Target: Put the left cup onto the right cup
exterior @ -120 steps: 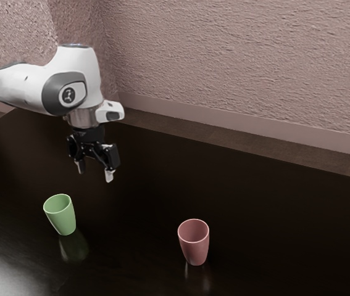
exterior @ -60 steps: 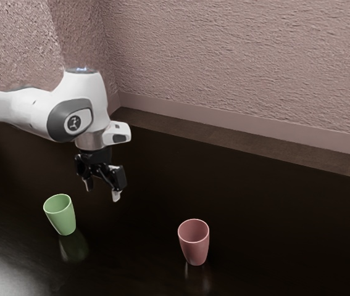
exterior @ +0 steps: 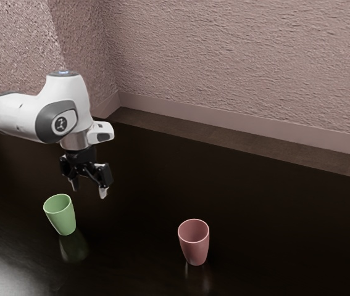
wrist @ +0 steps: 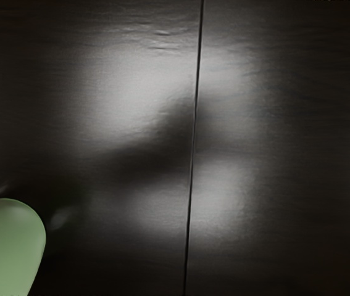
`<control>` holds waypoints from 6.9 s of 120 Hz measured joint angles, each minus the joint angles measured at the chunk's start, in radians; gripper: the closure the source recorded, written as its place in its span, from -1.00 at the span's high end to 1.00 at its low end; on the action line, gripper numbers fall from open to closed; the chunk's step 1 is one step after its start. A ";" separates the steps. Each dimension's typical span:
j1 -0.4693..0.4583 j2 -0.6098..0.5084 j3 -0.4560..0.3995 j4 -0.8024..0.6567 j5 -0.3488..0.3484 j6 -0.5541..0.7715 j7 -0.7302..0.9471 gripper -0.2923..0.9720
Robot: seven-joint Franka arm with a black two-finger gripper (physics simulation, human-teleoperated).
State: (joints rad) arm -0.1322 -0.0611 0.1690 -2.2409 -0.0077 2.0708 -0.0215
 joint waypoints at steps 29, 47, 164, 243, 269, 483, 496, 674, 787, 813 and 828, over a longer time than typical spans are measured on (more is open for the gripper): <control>0.005 0.000 0.055 -0.001 0.003 0.003 0.030 0.54; 0.008 0.000 0.073 -0.002 0.009 0.004 0.051 0.54; 0.003 -0.093 0.124 -0.104 0.018 -0.007 0.103 0.54; 0.002 -0.062 0.132 -0.142 0.031 0.081 0.106 0.54; 0.002 -0.041 0.132 -0.142 0.031 0.110 0.102 0.54; 0.010 0.085 0.130 -0.058 0.037 0.110 0.075 -0.69; 0.008 0.086 0.122 0.002 0.052 0.066 0.071 -0.70; -0.342 0.126 0.052 0.339 0.060 -0.106 -0.087 -0.70; -0.339 0.156 -0.155 0.367 0.060 -0.109 -0.284 -0.70; -0.346 0.161 -0.193 0.375 0.061 -0.109 -0.329 -0.70; -0.348 0.168 -0.213 0.388 0.062 -0.109 -0.354 -0.70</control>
State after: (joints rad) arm -0.4798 0.1074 -0.0440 -1.8530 0.0541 1.9614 -0.3759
